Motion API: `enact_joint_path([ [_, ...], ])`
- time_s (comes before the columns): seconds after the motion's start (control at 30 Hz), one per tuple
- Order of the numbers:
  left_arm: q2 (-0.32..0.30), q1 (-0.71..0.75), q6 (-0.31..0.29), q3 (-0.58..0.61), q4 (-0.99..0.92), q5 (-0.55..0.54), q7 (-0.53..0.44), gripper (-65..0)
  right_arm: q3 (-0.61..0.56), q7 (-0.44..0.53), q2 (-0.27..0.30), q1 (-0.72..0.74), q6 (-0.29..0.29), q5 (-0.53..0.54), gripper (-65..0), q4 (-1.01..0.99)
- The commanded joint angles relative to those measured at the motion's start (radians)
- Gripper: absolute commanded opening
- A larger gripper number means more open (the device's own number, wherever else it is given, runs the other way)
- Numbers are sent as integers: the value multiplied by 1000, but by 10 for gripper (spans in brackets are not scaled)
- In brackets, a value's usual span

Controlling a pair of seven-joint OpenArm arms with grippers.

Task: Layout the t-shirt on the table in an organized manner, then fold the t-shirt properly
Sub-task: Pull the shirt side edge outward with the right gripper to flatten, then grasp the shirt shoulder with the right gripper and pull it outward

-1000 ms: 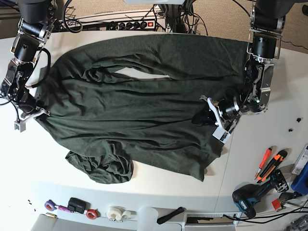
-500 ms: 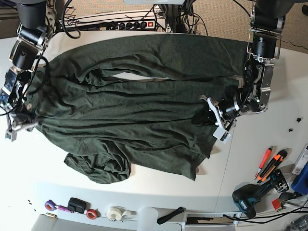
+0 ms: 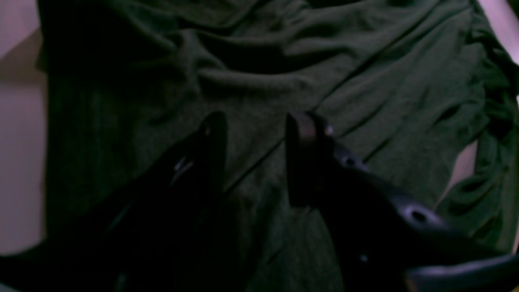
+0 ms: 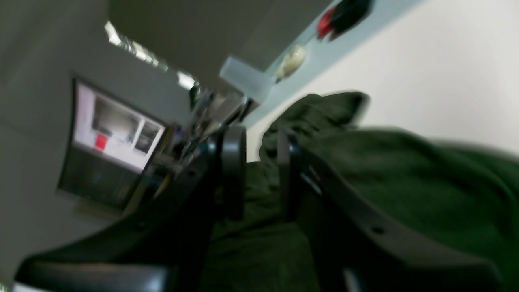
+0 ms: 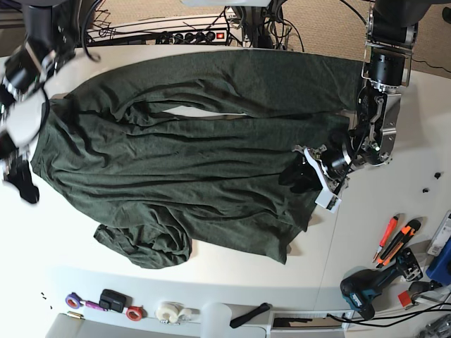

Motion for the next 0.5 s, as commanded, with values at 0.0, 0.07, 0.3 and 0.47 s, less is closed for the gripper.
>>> enact_joint_path([
  [0.0,-11,-22,-10,-6,15,-23,-25,-401,25,7,25,-31,11,29,-504,14],
  [0.07,-10,-22,-12,-6,15,-23,-25,-401,72,7,15,-130,11,71,-504,14],
  [0.3,0,-22,-11,-6,15,-23,-25,-401,262,7,-44,-394,11,71,-504,68],
  [0.47,6,-22,-11,-6,15,-23,-25,-401,278,7,-148,-551,11,71,-504,270],
])
